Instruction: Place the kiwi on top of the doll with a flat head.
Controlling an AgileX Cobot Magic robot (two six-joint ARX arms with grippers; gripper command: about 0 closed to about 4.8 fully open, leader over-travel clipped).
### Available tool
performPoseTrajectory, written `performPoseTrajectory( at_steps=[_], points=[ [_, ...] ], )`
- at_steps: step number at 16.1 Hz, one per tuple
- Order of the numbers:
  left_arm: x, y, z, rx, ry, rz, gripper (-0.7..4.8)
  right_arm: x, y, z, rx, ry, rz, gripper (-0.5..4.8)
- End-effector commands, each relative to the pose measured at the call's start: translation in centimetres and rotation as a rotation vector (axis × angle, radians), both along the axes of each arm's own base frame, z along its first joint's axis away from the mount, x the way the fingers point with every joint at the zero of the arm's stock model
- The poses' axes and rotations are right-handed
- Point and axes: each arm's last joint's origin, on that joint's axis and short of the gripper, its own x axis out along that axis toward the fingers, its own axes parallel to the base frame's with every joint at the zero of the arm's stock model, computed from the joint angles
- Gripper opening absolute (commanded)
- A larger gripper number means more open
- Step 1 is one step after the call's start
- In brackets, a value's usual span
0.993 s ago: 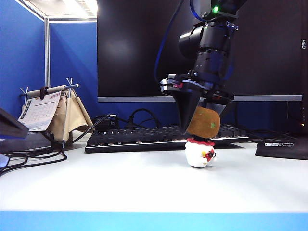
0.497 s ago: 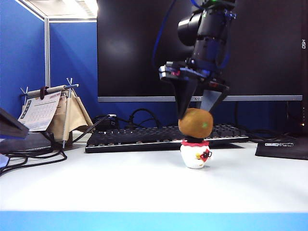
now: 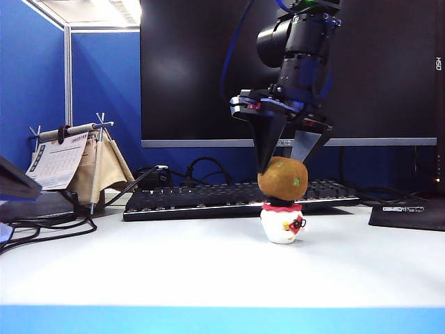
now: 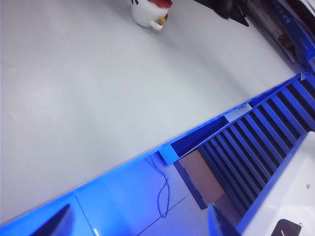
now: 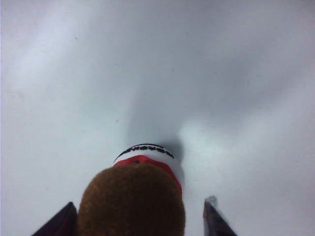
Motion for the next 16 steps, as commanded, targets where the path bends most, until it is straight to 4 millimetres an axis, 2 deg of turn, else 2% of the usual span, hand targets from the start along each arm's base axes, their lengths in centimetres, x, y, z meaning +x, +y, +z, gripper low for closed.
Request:
performPoseTrajectory(
  at_steps=[1,14,16],
  points=[
    [-0.1,0.0,-0.1,0.009,0.013,-0.009,3.54,-0.1,0.1,0.3,0.027,0.000,0.006,4.05],
    [-0.1,0.0,-0.1,0.010,0.012,-0.006,3.54,0.1,0.2,0.6,0.036,-0.019,0.006,4.05],
    [-0.1,0.0,-0.1,0.010,0.012,-0.006,3.54,0.1,0.2,1.4,0.047,-0.033,0.007,4.33]
  ],
)
